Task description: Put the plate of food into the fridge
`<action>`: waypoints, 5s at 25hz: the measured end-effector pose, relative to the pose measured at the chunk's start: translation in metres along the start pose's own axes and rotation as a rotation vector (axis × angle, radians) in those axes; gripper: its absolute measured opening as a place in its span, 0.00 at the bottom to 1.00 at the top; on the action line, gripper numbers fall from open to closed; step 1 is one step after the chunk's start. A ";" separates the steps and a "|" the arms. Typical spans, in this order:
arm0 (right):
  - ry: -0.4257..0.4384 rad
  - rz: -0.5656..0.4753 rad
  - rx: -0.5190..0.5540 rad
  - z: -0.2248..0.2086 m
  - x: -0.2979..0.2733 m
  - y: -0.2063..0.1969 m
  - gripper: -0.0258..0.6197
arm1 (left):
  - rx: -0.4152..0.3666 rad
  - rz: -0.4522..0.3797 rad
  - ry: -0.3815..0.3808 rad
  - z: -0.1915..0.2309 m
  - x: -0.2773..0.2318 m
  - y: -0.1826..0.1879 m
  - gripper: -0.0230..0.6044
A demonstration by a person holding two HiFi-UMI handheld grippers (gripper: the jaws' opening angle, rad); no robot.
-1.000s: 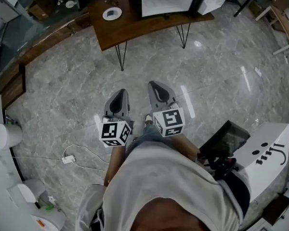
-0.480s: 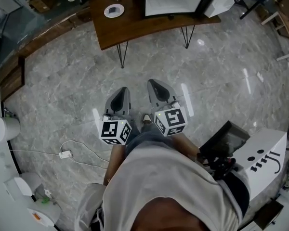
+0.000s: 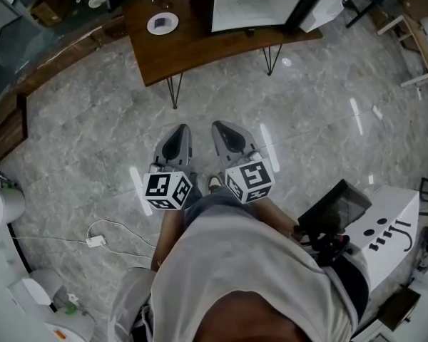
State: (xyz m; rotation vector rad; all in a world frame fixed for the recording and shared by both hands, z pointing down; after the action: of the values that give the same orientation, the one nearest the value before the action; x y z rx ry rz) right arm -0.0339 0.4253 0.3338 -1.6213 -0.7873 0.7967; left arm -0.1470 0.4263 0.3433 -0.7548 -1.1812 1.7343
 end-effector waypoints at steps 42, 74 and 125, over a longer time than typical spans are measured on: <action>-0.257 0.100 0.006 -0.057 -0.504 0.018 0.07 | -0.104 0.108 -0.017 0.405 -0.331 0.127 0.07; -0.145 0.463 -0.552 -0.312 -0.779 -0.119 0.07 | -0.317 0.769 -0.198 0.632 -0.788 0.000 0.07; -0.417 0.101 -1.312 -0.347 -0.904 -0.216 0.10 | -0.192 0.951 -0.554 0.711 -0.864 -0.065 0.07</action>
State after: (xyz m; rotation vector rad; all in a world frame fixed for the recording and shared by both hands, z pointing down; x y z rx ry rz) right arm -0.2620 -0.4733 0.6876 -2.6751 -1.7579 0.7097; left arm -0.3555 -0.6264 0.6666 -1.0999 -1.4906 2.7677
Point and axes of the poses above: the fingertips, and each gripper's own axes: x backward along the fingers, z to its left, y out of its top, the point moved 4 cm from there along x, backward along the fingers, and after that the axes turned 7 degrees about -z, right-handed, at the moved point
